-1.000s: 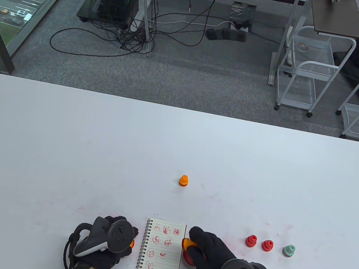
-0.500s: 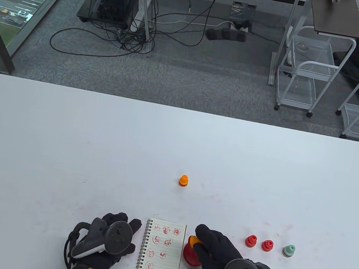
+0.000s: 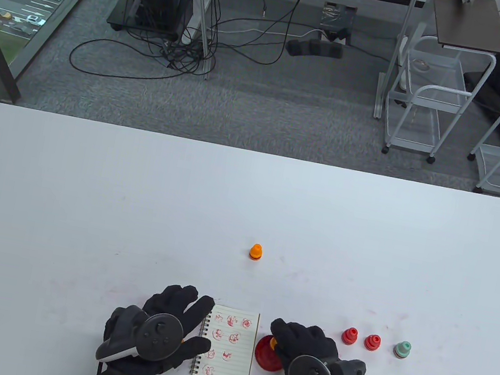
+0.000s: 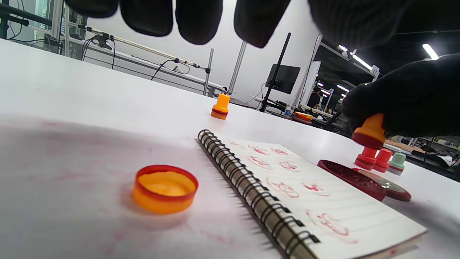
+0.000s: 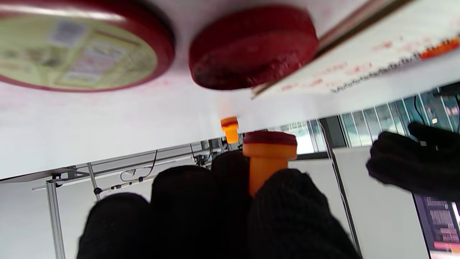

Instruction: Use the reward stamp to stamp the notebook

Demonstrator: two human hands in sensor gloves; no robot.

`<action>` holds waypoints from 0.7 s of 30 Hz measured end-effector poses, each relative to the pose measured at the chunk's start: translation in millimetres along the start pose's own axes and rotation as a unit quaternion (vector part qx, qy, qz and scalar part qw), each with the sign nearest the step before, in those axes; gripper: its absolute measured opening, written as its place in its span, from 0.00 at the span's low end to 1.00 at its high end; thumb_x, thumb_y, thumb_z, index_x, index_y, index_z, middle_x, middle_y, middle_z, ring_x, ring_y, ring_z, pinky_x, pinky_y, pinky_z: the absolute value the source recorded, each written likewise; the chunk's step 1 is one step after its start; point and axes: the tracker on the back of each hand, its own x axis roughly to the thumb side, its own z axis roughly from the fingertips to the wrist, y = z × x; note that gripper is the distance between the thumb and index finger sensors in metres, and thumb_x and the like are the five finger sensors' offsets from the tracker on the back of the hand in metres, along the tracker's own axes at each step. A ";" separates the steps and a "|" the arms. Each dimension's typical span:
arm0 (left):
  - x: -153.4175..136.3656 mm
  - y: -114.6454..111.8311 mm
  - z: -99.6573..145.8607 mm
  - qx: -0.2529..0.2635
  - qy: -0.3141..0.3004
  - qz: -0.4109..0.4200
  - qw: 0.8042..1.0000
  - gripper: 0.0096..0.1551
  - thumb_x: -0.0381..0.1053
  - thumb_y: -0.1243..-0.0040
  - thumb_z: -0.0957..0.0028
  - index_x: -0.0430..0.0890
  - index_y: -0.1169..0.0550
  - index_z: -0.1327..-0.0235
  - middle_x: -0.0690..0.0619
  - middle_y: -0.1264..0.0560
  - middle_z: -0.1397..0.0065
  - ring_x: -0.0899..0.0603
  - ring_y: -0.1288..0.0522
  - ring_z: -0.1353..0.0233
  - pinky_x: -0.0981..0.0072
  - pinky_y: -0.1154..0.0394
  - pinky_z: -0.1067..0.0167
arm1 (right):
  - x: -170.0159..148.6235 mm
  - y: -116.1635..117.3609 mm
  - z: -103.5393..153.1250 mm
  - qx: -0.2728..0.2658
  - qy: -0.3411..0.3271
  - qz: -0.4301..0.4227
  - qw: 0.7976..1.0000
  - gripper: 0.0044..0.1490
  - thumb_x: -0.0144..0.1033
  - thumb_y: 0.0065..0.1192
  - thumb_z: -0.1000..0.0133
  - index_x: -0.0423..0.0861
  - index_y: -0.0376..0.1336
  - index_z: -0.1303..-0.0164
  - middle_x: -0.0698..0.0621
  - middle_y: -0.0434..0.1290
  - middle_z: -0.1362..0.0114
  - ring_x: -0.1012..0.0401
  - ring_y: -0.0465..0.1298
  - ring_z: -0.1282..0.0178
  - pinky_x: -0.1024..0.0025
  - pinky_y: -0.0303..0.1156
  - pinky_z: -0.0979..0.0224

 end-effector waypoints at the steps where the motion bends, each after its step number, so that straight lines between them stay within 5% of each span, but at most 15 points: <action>1: -0.1 0.2 0.2 0.000 0.001 -0.002 1.000 0.50 0.71 0.48 0.51 0.51 0.36 0.14 0.37 0.41 0.14 0.26 0.40 0.19 0.29 0.38 0.27 | 1.9 3.8 -1.2 0.012 -0.005 0.010 1.000 0.28 0.35 0.71 0.51 0.52 0.72 0.38 0.50 0.81 0.36 0.49 0.79 0.41 0.46 0.75 0.35; 7: -2.4 1.3 1.3 -0.001 0.010 0.005 1.000 0.50 0.71 0.49 0.50 0.51 0.36 0.14 0.37 0.41 0.14 0.26 0.40 0.19 0.29 0.38 0.28 | 13.0 23.2 -5.4 0.114 -0.020 0.070 0.991 0.27 0.35 0.69 0.51 0.52 0.73 0.39 0.53 0.83 0.38 0.50 0.77 0.38 0.45 0.74 0.33; 21: -2.5 5.0 2.8 0.003 0.012 0.004 1.000 0.48 0.69 0.47 0.50 0.50 0.34 0.15 0.37 0.41 0.14 0.26 0.39 0.19 0.29 0.38 0.28 | 31.5 24.2 -9.8 0.109 -0.025 0.131 0.985 0.26 0.32 0.70 0.55 0.49 0.75 0.44 0.51 0.85 0.42 0.51 0.79 0.41 0.49 0.76 0.35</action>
